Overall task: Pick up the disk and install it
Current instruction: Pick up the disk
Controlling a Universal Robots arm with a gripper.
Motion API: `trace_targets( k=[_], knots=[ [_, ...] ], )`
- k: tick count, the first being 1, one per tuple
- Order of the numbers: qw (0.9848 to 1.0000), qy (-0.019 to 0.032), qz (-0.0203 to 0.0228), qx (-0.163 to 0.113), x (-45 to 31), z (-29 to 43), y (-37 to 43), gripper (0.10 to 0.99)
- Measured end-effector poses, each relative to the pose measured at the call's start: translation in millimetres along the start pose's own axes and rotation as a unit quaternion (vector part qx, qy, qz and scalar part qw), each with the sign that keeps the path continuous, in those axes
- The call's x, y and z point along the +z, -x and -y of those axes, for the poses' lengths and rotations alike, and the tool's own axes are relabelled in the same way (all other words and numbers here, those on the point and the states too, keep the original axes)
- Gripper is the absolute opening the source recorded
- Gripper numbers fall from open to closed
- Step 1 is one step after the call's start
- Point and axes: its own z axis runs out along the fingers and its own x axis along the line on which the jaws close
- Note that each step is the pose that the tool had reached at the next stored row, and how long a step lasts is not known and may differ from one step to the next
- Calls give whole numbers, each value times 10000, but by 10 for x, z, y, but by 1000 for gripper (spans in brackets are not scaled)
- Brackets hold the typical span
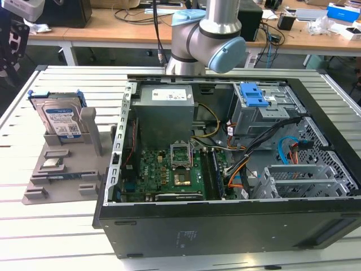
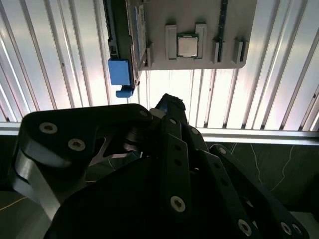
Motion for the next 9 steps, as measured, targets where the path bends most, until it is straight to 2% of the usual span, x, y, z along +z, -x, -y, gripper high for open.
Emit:
trace_targets(
  k=[9],
  knots=[
    [9991,10,-19,-421,0,0,0,106]
  ],
)
